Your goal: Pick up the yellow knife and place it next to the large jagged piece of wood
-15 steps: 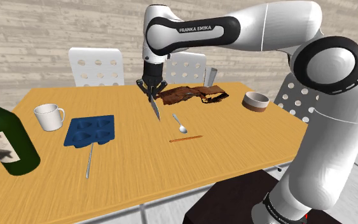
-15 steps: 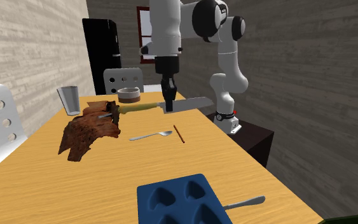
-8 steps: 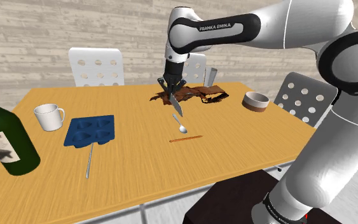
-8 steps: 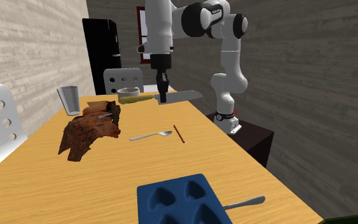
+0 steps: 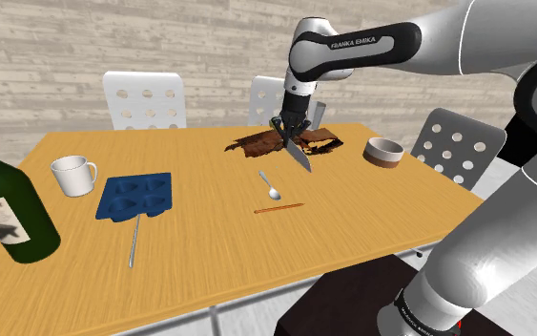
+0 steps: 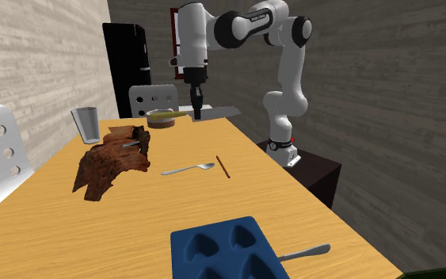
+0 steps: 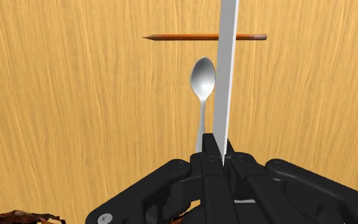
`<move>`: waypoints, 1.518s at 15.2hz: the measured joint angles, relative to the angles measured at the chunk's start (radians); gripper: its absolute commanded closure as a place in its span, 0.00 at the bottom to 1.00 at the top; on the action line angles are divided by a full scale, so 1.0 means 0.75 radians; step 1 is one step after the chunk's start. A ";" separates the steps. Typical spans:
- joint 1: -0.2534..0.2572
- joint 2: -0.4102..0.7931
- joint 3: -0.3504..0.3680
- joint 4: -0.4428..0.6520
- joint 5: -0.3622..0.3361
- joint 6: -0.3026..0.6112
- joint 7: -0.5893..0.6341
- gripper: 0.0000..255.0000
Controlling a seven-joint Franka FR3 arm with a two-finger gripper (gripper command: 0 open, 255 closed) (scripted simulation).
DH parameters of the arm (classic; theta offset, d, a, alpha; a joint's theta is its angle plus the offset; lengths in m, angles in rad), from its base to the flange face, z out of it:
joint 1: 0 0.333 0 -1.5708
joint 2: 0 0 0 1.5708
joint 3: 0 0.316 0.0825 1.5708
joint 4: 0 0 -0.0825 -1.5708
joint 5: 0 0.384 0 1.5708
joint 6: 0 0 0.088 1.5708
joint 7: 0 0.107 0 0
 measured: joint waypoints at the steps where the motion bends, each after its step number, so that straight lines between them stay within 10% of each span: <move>1: -0.011 -0.018 -0.015 -0.014 0.000 -0.005 -0.027 1.00; 23: -0.282 -0.116 -0.403 -0.145 -0.074 0.002 -0.658 1.00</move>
